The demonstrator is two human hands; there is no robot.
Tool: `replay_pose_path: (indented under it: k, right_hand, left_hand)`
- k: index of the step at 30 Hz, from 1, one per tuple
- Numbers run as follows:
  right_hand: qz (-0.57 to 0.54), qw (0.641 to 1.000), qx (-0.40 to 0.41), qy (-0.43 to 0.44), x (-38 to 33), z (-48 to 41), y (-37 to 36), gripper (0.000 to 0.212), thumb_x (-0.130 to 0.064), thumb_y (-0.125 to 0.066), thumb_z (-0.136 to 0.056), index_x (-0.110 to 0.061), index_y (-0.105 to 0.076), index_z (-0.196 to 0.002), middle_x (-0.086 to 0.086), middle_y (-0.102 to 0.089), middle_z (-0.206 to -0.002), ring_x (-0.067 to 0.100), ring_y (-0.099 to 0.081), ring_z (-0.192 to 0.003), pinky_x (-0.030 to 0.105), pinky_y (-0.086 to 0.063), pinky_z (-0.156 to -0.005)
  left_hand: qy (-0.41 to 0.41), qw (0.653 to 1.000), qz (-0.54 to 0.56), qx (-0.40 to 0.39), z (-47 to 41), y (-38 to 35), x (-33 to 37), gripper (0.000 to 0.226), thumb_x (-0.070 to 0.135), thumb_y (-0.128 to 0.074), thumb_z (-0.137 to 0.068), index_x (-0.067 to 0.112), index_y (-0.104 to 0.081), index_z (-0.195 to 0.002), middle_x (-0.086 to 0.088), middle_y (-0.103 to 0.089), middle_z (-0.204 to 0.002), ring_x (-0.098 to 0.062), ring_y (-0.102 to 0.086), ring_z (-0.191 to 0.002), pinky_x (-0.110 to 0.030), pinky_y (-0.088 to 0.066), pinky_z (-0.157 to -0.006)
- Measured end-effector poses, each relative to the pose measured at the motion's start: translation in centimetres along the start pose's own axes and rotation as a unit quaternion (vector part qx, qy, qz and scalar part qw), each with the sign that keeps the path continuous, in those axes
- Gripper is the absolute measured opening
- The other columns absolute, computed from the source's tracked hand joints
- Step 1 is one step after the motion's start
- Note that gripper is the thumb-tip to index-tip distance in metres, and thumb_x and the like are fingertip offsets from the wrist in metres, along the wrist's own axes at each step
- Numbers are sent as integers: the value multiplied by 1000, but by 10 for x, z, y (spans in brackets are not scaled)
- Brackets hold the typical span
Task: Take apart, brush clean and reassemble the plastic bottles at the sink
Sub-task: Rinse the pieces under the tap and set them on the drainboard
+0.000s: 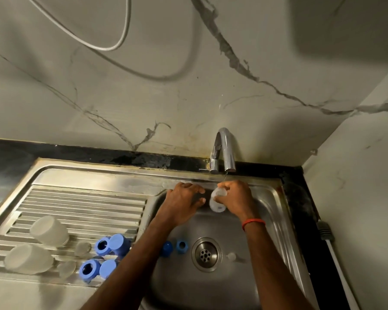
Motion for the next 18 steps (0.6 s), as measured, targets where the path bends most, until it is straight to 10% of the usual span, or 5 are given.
replay_pose_path:
  k: [18]
  right_hand:
    - [-10, 999, 29, 19, -15, 13, 5, 50, -23, -82, -80, -12, -66, -126, 8, -69, -120, 20, -64, -110, 33, -54, -96]
  left_hand:
    - [-30, 999, 9, 35, 2, -8, 1, 29, 39, -55, -98, 31, -61, -125, 7, -64, -127, -15, -53, -120, -42, -44, -104]
Point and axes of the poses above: each hand's wrist, its own z-axis away from the middle knuckle, its own y-axis out of the back of the hand, x = y × z, the point moved 10 cm from there along -z, towards the middle knuckle
